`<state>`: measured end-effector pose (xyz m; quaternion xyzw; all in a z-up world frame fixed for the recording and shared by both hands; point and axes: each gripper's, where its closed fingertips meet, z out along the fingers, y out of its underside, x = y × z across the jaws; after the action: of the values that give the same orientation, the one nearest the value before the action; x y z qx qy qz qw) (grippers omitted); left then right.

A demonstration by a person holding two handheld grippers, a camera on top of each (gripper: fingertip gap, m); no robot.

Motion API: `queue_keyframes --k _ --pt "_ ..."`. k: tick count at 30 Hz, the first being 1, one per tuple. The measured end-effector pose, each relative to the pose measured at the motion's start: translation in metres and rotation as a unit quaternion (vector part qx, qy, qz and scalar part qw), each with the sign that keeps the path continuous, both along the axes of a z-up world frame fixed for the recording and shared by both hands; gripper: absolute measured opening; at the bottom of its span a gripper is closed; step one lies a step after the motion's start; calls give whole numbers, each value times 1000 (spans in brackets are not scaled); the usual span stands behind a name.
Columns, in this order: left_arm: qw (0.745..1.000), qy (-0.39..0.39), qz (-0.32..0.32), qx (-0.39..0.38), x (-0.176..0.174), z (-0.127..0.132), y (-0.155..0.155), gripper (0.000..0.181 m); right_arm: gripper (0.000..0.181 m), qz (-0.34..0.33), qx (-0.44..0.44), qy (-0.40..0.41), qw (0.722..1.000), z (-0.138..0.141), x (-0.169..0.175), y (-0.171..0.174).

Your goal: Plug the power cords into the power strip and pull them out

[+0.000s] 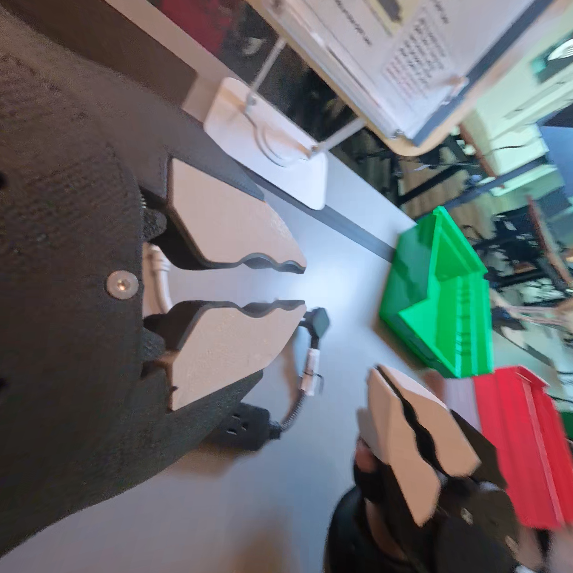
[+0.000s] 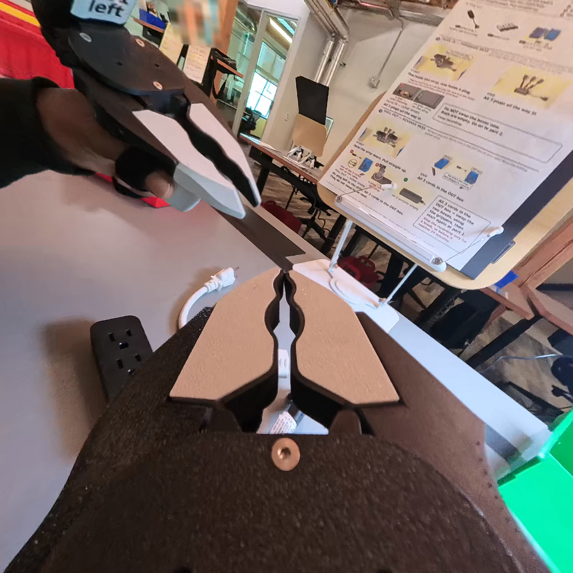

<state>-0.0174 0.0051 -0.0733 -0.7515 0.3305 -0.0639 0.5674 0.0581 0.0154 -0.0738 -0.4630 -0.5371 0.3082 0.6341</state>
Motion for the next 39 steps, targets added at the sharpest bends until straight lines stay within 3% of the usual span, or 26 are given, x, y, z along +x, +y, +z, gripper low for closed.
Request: queue_keyframes --k 5,11,14,17,22,25,30,34,39 --pt "988 62 69 -123 -67 -54 5 30 1 4 -24 -5 1000 -6 -2 5" --pt "943 -49 153 -293 -118 -129 12 48 2 11 -30 -20 999 -12 -5 4" --pt "919 -101 185 -334 -118 -143 19 55 2 12 -31 -26 999 -15 -6 4" --pt "907 -77 211 -357 -111 -153 21 60 2 11 -33 -35 999 -18 -6 6" --pt "920 -5 213 -330 -102 -156 31 43 2 14 -39 -46 998 -24 -7 6" --pt "943 22 202 -264 -100 -137 40 43 3 22 -49 -52 997 -27 -8 4" --pt "977 51 171 -113 -82 -63 43 43 23 55 -102 -54 992 -29 -9 7" --pt "989 43 141 3 -60 8 30 43 46 124 -175 -18 976 -16 0 13" --pt "992 10 76 103 -30 69 2 42 44 228 -230 21 946 3 11 0"
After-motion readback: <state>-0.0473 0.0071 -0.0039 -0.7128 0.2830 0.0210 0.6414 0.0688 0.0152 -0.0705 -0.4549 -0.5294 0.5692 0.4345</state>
